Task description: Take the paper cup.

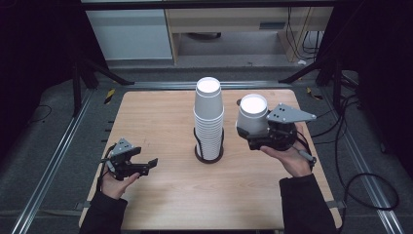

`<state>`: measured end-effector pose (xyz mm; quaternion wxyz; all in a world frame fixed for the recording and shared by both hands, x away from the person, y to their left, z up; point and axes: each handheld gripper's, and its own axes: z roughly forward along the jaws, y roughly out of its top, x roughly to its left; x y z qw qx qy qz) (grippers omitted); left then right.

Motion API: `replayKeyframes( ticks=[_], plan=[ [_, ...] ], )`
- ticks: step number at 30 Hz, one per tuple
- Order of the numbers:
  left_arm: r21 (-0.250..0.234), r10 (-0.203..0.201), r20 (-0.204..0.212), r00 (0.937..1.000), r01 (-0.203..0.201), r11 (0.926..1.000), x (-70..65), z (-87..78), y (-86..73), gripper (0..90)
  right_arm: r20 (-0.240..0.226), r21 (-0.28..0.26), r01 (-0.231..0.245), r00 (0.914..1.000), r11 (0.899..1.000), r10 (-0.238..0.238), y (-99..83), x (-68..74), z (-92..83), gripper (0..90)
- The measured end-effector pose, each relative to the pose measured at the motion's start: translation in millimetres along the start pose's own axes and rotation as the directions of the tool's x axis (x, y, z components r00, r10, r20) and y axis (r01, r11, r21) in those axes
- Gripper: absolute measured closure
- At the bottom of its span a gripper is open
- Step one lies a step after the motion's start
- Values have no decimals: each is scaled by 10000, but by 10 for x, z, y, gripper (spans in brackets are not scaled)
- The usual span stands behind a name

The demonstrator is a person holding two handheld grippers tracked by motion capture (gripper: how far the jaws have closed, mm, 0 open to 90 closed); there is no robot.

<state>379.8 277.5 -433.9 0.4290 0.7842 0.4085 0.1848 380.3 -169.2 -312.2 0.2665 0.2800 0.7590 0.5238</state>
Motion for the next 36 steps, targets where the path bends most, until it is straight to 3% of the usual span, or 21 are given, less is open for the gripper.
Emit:
replayKeyframes(
  ticks=[6, 15, 27, 36],
  plan=[
    [19, 123, 120, 9999, -124, 9999, -19, -15, 11, 151, -507, 707, 135, 9987, 9974, -100, -228, 50, 59, 136],
    [86, 410, 424, 9983, -414, 9991, -69, -28, 31, 151, -1434, 1157, 450, 9893, 9923, -281, -402, 138, 159, 136],
    [237, 667, 851, 9941, -689, 9973, -116, -15, 40, 153, -2418, 1677, 1090, 9681, 9798, -663, -516, 267, 349, 136],
    [238, 1063, 1197, 9871, -1099, 9937, -198, -31, 78, 152, -3195, 2081, 1723, 9423, 9628, -996, -569, 386, 509, 136]
  ],
)
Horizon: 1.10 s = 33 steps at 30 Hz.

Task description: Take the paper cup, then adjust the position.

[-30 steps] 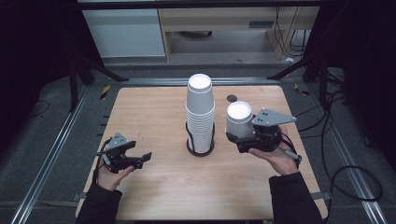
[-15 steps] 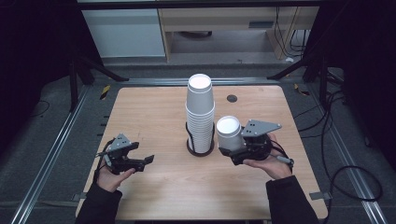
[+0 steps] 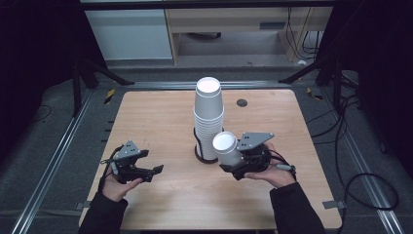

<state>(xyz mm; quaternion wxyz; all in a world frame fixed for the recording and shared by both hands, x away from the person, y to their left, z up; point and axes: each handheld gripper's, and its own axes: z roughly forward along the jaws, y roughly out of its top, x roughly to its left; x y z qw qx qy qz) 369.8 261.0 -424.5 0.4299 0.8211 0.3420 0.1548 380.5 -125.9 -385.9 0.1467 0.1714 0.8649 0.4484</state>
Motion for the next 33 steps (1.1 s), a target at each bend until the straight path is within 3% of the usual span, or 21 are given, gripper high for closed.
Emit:
replayKeyframes(
  ticks=[7, 17, 33],
  plan=[
    [110, 301, 307, 9991, -305, 9995, -57, 16, 16, 150, -527, 573, 462, 9977, 9973, -432, 31, 60, 198, 136],
    [144, 596, 860, 9945, -611, 9980, -143, 11, 58, 150, -1205, 1307, 1081, 9884, 9855, -924, 45, 162, 465, 135],
    [152, 1182, 1820, 9762, -1230, 9923, -308, -5, 123, 139, -1998, 1901, 1894, 9681, 9633, -1510, 90, 322, 826, 136]
  ],
)
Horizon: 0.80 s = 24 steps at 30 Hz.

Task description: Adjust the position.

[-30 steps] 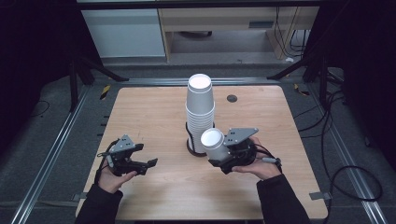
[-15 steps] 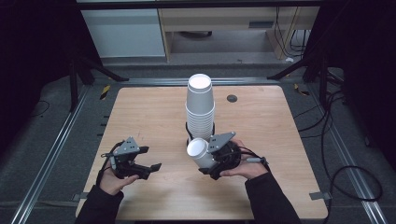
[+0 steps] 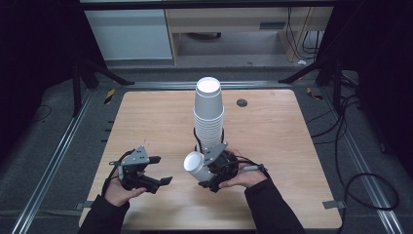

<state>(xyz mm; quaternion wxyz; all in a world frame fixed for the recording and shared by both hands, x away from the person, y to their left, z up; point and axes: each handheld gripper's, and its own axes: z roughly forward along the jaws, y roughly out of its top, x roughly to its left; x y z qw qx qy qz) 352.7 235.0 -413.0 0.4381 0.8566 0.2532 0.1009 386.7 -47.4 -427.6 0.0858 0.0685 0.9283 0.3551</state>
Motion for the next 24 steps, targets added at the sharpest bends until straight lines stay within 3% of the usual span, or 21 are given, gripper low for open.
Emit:
replayKeyframes(
  ticks=[8, 24],
  plan=[
    [-109, 230, 431, 9988, -226, 9997, -76, 5, 43, 139, -205, 299, 409, 9990, 9987, -403, 83, 73, 172, 136],
    [415, 380, 837, 9958, -416, 9983, -145, 114, 67, 134, -461, 794, 1355, 9902, 9876, -1321, 325, 196, 435, 136]
  ],
)
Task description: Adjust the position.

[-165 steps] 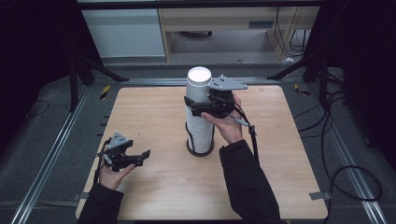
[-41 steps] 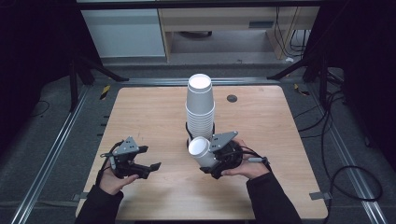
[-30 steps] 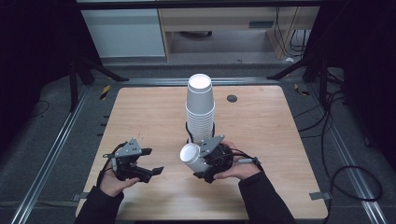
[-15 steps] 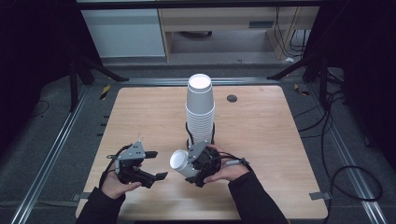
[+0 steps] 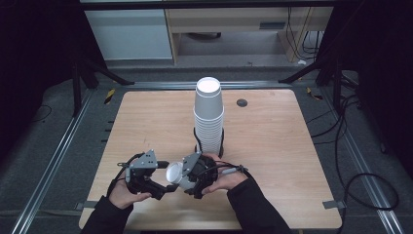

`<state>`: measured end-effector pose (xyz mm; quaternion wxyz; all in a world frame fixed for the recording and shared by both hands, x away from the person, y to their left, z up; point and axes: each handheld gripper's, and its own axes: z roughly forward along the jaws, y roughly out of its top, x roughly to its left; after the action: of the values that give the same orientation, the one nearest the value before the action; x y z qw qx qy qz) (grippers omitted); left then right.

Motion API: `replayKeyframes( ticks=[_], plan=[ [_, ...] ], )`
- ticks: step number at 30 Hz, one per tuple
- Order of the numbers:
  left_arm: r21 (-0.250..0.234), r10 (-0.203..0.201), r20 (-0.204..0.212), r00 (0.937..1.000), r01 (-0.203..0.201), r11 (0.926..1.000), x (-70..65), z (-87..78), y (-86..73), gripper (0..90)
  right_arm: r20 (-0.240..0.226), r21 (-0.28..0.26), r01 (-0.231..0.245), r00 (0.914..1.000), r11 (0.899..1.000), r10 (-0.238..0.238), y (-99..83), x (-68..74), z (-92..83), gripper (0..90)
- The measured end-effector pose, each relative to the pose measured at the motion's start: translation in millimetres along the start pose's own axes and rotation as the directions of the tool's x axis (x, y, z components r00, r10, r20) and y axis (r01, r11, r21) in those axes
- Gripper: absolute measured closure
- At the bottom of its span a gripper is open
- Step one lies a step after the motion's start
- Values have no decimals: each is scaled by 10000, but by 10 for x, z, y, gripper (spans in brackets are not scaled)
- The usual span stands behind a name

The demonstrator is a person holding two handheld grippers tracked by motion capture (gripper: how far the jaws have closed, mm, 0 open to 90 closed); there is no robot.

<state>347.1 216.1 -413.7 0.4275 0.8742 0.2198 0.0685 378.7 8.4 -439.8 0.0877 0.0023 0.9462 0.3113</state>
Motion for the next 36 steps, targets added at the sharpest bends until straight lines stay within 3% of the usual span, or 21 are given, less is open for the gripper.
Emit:
replayKeyframes(
  ticks=[19, 36],
  plan=[
    [578, -154, 171, 9997, 144, 9982, 4, 92, -6, 179, -86, 193, 517, 9986, 9985, -515, 194, 50, 111, 136],
    [581, -246, 219, 9995, 233, 9980, 13, 76, 1, 199, -196, 255, 274, 9994, 9993, -269, 212, 36, 123, 124]
  ],
)
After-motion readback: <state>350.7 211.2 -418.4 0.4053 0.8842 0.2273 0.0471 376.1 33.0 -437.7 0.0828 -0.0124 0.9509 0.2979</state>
